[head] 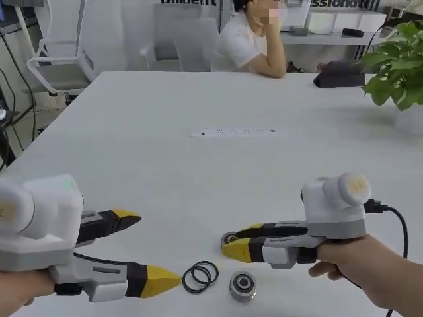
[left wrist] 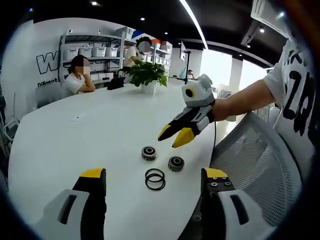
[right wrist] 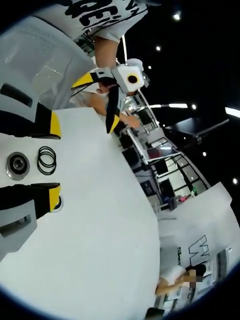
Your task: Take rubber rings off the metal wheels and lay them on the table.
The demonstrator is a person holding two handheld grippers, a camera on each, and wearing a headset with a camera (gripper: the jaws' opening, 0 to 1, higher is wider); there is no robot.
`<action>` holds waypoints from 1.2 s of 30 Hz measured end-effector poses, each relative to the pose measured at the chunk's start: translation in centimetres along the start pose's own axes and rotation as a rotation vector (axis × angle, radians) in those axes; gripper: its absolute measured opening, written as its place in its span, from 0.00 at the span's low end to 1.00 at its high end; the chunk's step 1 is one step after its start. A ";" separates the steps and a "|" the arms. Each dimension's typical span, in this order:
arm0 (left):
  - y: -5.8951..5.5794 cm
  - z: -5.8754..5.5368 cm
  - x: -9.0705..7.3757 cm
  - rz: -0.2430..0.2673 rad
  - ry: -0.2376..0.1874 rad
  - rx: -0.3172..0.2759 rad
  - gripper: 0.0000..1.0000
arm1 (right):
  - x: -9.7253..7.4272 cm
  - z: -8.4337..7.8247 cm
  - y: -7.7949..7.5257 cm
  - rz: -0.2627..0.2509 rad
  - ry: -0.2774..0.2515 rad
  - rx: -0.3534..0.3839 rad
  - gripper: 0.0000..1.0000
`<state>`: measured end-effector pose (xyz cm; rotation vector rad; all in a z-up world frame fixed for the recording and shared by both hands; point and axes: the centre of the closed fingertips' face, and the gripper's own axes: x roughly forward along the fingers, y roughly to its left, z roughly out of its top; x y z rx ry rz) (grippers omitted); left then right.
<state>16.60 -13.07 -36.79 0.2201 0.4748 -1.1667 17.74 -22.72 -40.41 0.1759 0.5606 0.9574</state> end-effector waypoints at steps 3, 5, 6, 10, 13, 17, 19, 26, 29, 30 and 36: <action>0.0 0.1 -0.1 0.003 -0.005 0.002 0.76 | -0.8 0.3 0.1 -0.015 -0.016 -0.026 0.39; -0.1 0.2 -0.1 0.004 -0.007 0.002 0.76 | -1.2 0.3 0.1 -0.023 -0.017 -0.042 0.41; -0.1 0.3 -0.1 0.004 -0.009 0.002 0.76 | -1.5 0.3 0.1 -0.029 -0.016 -0.054 0.42; -0.1 0.5 -0.3 0.008 -0.015 0.009 0.76 | -2.7 0.3 0.3 -0.056 -0.015 -0.116 0.47; 0.0 0.6 -0.4 0.011 -0.018 0.010 0.76 | -3.6 0.3 0.2 -0.085 -0.008 -0.180 0.51; 0.0 0.6 -0.6 0.014 -0.018 0.018 0.77 | -4.7 0.1 0.2 -0.110 0.000 -0.235 0.58; -0.1 0.6 -0.6 0.015 -0.016 0.026 0.77 | -5.2 -0.2 0.3 -0.118 0.008 -0.256 0.60; -0.2 0.6 -0.8 0.016 -0.011 0.065 0.80 | -6.8 -1.2 0.4 -0.146 0.033 -0.324 0.66; -0.3 0.6 -0.8 0.014 -0.009 0.083 0.82 | -7.4 -1.8 0.5 -0.156 0.050 -0.345 0.68; -0.3 0.7 -0.7 0.013 -0.008 0.090 0.82 | -7.5 -2.0 0.6 -0.157 0.054 -0.349 0.69; -0.5 0.5 -0.7 0.006 -0.006 0.107 0.83 | -8.5 -2.8 0.6 -0.173 0.065 -0.360 0.73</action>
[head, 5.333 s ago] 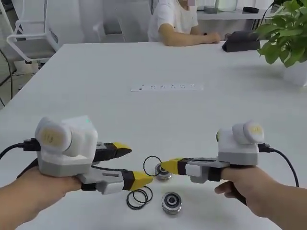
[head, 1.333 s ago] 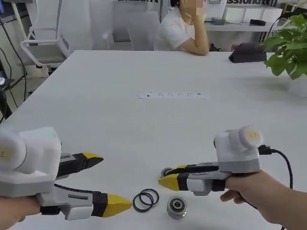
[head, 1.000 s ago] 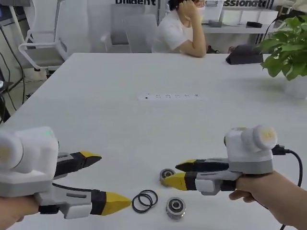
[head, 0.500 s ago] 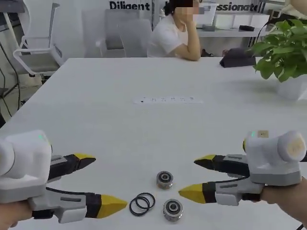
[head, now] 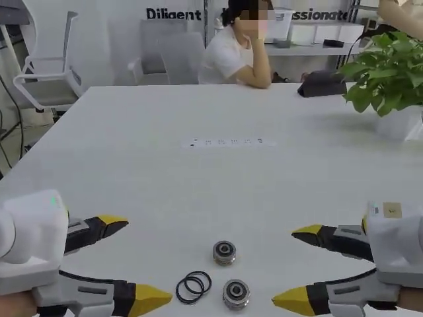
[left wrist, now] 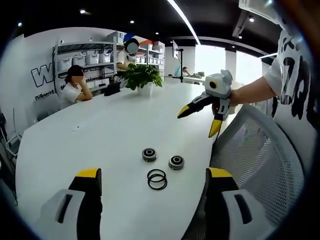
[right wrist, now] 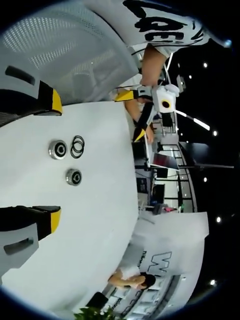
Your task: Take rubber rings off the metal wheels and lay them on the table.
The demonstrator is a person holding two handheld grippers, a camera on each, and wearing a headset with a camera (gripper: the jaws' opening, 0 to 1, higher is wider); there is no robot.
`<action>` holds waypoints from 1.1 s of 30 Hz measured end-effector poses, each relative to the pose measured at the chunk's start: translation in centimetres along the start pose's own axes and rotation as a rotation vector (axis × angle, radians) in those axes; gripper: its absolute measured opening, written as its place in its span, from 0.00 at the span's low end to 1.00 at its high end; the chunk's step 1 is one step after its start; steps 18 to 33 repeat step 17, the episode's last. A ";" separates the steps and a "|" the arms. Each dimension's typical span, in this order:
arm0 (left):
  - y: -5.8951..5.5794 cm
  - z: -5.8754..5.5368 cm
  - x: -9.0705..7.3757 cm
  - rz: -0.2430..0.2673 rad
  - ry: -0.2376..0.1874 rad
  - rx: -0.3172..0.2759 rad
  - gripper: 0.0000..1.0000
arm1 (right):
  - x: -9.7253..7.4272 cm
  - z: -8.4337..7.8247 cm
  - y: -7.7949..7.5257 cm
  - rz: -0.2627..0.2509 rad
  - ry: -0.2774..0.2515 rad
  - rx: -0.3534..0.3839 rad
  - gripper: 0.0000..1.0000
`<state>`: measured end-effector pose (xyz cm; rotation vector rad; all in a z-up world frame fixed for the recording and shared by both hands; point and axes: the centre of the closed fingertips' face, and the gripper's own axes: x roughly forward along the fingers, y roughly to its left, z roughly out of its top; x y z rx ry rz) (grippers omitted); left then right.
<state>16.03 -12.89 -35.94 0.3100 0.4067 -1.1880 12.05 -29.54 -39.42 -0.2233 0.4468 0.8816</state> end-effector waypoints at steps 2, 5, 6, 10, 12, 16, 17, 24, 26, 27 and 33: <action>0.0 -0.1 0.0 0.001 0.002 0.002 0.84 | -0.2 -0.4 0.0 -0.002 0.006 0.005 0.73; 0.0 -0.2 -0.1 0.000 0.002 0.000 0.84 | -0.3 -0.9 -0.1 -0.011 0.015 0.009 0.74; 0.0 -0.2 -0.1 0.001 0.003 0.000 0.84 | -0.4 -1.0 -0.1 -0.013 0.017 0.009 0.74; 0.0 -0.4 -0.2 0.002 0.007 -0.001 0.84 | -0.4 -1.5 -0.1 -0.016 0.029 0.005 0.74; 0.0 -0.5 -0.2 0.001 0.008 0.000 0.84 | -0.4 -1.7 -0.1 -0.016 0.035 0.000 0.74; 0.1 -0.5 -0.2 0.003 0.008 -0.003 0.84 | -0.4 -1.8 0.0 -0.015 0.044 -0.010 0.74; 0.1 -0.5 -0.2 0.004 0.008 -0.003 0.84 | -0.5 -1.9 0.0 -0.014 0.046 -0.013 0.74; 0.1 -0.5 -0.2 0.004 0.008 -0.003 0.84 | -0.5 -1.9 0.0 -0.014 0.046 -0.013 0.74; 0.1 -0.5 -0.2 0.004 0.008 -0.003 0.84 | -0.5 -1.9 0.0 -0.014 0.046 -0.013 0.74; 0.1 -0.5 -0.2 0.004 0.008 -0.003 0.84 | -0.5 -1.9 0.0 -0.014 0.046 -0.013 0.74; 0.1 -0.5 -0.2 0.004 0.008 -0.003 0.84 | -0.5 -1.9 0.0 -0.014 0.046 -0.013 0.74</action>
